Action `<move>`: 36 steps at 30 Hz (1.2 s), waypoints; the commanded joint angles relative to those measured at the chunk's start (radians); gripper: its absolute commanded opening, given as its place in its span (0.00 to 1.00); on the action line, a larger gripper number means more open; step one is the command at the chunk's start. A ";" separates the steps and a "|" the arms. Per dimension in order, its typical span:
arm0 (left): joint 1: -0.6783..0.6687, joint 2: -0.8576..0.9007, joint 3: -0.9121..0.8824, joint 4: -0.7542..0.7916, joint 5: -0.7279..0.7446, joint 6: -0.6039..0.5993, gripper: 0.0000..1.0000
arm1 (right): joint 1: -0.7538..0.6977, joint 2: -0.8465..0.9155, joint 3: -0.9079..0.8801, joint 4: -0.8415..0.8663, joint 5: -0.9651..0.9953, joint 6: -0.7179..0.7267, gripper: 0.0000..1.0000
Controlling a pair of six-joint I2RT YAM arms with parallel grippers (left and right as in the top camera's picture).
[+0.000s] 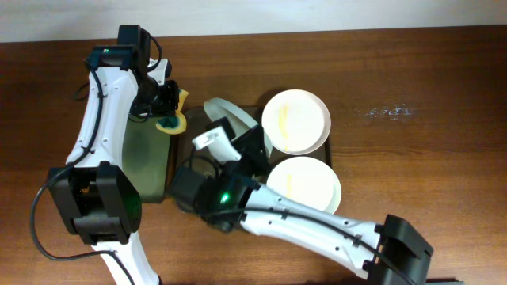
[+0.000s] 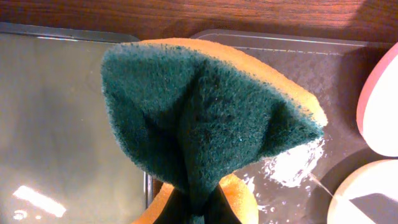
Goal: Clean dirty plates on tray and stack at the side
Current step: 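Lift the scrubbed plate with the right gripper and place it at right side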
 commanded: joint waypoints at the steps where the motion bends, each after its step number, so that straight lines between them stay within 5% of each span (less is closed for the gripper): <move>1: 0.003 -0.003 0.023 0.003 0.018 0.017 0.00 | 0.040 -0.034 0.019 0.000 0.212 0.012 0.04; 7: 0.003 -0.002 0.023 0.006 0.018 0.017 0.00 | 0.023 -0.034 0.019 0.014 0.102 0.012 0.04; 13: 0.004 -0.002 0.023 0.028 0.002 0.017 0.00 | -0.195 -0.034 0.019 -0.037 -0.668 0.012 0.04; 17: 0.003 -0.002 0.023 0.032 -0.013 0.017 0.00 | -0.475 -0.069 0.019 0.024 -1.407 -0.115 0.04; 20: 0.003 -0.002 0.023 0.032 -0.017 0.017 0.00 | -0.702 -0.116 0.019 0.014 -1.728 -0.127 0.04; 25: 0.003 -0.002 0.023 0.033 -0.017 0.017 0.00 | -1.077 -0.152 0.019 -0.118 -1.715 -0.138 0.04; 29: 0.003 -0.002 0.023 0.041 -0.017 0.017 0.00 | -1.340 -0.144 0.010 -0.185 -1.524 -0.148 0.04; 36: 0.003 -0.003 0.023 0.051 -0.017 0.017 0.00 | -1.575 -0.144 -0.286 0.013 -1.500 -0.146 0.04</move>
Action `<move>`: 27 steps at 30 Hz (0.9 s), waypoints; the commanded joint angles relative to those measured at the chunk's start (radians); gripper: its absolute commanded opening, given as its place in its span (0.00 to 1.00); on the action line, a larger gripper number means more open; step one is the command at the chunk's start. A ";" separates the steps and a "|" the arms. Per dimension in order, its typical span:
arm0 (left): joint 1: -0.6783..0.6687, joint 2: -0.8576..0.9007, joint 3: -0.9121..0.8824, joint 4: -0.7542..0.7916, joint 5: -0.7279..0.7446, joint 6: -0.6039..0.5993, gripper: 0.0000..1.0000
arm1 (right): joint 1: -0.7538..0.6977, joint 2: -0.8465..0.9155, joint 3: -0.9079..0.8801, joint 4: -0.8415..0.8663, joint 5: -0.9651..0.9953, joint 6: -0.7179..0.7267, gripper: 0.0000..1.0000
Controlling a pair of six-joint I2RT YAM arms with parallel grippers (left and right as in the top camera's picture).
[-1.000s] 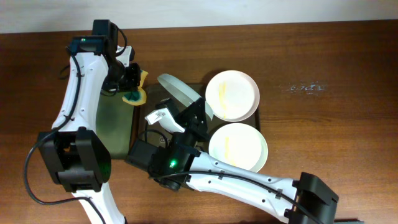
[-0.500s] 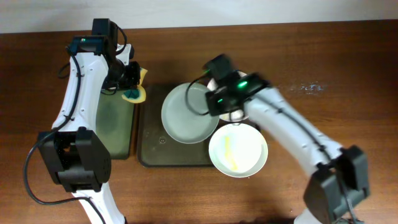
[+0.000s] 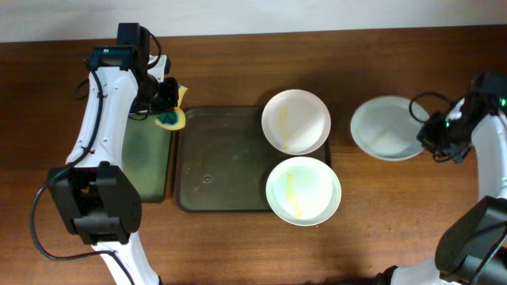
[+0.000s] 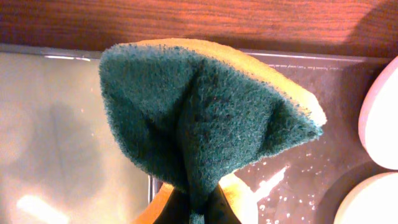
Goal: Clean dirty plates on tray and stack at the side
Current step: 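Lift the scrubbed plate with the right gripper and place it at right side, then move right gripper back and grasp the rim of the next smeared plate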
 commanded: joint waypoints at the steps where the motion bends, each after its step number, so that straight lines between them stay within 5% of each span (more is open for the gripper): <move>1: 0.003 -0.002 0.023 0.005 0.000 0.017 0.00 | -0.017 -0.010 -0.145 0.109 0.008 -0.008 0.04; 5: 0.003 -0.002 0.023 0.005 0.000 0.017 0.00 | -0.009 -0.010 -0.295 0.271 0.008 -0.008 0.05; 8: 0.003 -0.002 0.023 0.004 0.000 0.017 0.00 | -0.009 -0.011 -0.309 0.285 -0.012 -0.008 0.44; 10: 0.003 -0.002 0.023 -0.002 0.000 0.017 0.00 | -0.009 -0.011 -0.267 0.216 -0.066 -0.009 0.52; 15: 0.003 -0.002 0.023 -0.005 0.000 0.017 0.00 | 0.022 -0.035 -0.016 -0.169 -0.335 -0.129 0.54; 19: 0.003 -0.002 0.023 -0.005 0.000 0.017 0.00 | 0.174 -0.039 -0.042 -0.276 -0.370 -0.220 0.53; 27: 0.003 -0.002 0.023 -0.014 0.000 0.017 0.00 | 0.465 -0.038 -0.306 -0.117 -0.166 -0.125 0.45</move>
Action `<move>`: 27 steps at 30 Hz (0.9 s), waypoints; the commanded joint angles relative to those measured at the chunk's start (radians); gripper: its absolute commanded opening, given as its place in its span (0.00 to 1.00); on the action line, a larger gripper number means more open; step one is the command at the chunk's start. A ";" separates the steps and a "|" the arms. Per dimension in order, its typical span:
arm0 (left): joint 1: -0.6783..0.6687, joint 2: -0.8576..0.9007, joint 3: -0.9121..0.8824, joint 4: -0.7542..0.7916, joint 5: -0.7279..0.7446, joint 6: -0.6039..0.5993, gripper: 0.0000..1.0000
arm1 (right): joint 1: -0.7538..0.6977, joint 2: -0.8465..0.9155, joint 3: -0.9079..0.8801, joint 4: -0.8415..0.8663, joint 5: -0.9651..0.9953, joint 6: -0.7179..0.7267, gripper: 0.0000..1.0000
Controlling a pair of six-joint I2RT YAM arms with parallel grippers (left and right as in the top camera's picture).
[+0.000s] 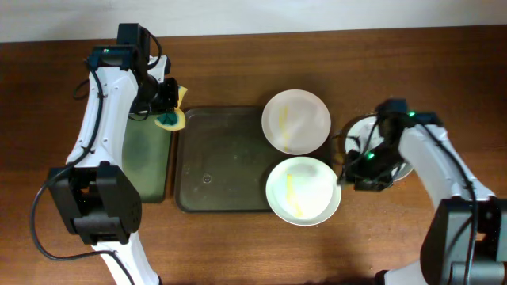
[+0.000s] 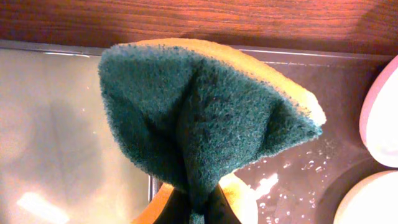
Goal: Clean dirty plates on tray and stack at the side
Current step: 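Move right gripper back and grasp the rim of the next smeared plate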
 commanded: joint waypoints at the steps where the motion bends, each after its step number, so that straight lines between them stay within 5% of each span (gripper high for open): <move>1: 0.003 -0.002 0.023 -0.008 0.000 0.017 0.00 | 0.066 -0.010 -0.109 0.077 0.064 0.041 0.44; 4: 0.003 -0.002 0.023 -0.011 0.000 0.017 0.00 | 0.097 -0.010 -0.208 0.194 0.061 0.064 0.33; 10: 0.003 -0.002 0.023 -0.011 0.000 0.017 0.00 | 0.095 -0.011 -0.210 0.172 0.061 0.066 0.04; 17: 0.003 -0.002 0.023 -0.010 0.000 0.017 0.00 | 0.165 -0.097 -0.132 0.095 -0.055 0.067 0.04; 22: 0.003 -0.002 0.023 -0.010 0.000 0.017 0.00 | 0.401 -0.124 -0.074 0.369 0.075 0.507 0.04; 27: 0.003 -0.002 0.023 -0.010 0.000 0.017 0.00 | 0.596 0.011 -0.074 0.707 0.219 0.762 0.04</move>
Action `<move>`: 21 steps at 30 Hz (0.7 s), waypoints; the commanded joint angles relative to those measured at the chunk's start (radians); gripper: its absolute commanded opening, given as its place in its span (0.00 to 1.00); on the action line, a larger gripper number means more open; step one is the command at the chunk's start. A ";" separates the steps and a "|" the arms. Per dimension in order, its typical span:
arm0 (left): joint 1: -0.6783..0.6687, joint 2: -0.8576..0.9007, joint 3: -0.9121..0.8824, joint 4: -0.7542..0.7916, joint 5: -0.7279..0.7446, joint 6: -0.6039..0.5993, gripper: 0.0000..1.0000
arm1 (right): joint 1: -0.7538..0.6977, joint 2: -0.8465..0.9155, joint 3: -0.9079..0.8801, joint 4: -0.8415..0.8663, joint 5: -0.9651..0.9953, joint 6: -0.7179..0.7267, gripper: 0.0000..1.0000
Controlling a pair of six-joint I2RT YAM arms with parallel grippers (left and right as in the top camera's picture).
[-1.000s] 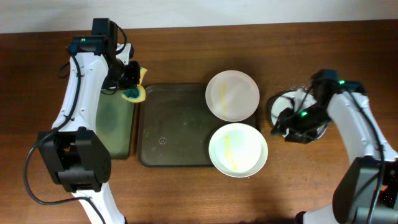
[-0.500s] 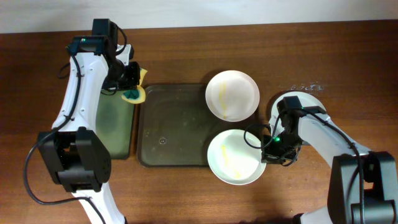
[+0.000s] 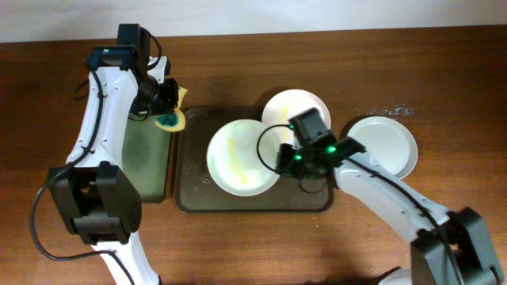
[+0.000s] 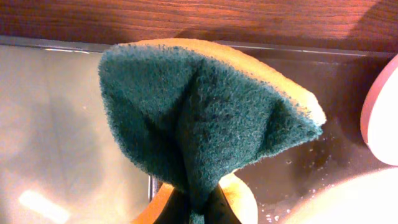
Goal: Clean dirty plates on tray and stack at the side
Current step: 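Move right gripper back and grasp the rim of the next smeared plate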
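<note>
My left gripper (image 3: 165,109) is shut on a folded green and yellow sponge (image 3: 170,119) at the dark tray's (image 3: 194,190) far left corner. In the left wrist view the sponge (image 4: 205,118) fills the middle, pinched at my left gripper (image 4: 199,211). A white plate with yellow smears (image 3: 238,157) is over the tray's middle, with my right gripper (image 3: 287,158) shut on its right rim. A second smeared plate (image 3: 305,107) sits at the tray's far right, partly behind the arm. A clean white plate (image 3: 388,146) lies on the table to the right.
A green tray (image 3: 146,162) lies left of the dark tray, under my left arm. The dark tray's floor (image 4: 323,93) is wet with droplets. The right arm crosses the tray's right side and near right table area.
The near smeared plate has gone from the tray's near right corner to over its middle, now in my right gripper. The left gripper and sponge stayed put.
First my right gripper held a tilted plate by the sponge at the tray's left. Then that plate lay on the table to the right. Then my right gripper stood at the near smeared plate's rim, and now holds it over the tray's middle.
</note>
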 commanded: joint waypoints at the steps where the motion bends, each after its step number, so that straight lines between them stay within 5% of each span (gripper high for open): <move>1: 0.003 -0.002 0.023 0.000 0.000 0.017 0.00 | 0.098 0.111 0.012 0.120 0.110 0.161 0.04; 7: 0.003 -0.002 0.023 0.006 0.000 0.017 0.00 | 0.150 0.224 0.013 0.176 0.098 0.181 0.10; 11: 0.003 -0.002 0.023 0.015 0.000 0.017 0.00 | 0.128 0.224 0.122 0.034 0.091 -0.060 0.28; 15: 0.003 -0.002 0.023 0.018 0.000 0.017 0.00 | 0.103 0.227 0.208 -0.029 0.098 -0.306 0.30; 21: 0.003 -0.002 0.023 0.019 0.000 0.017 0.00 | 0.102 0.306 0.208 -0.003 0.097 -0.365 0.30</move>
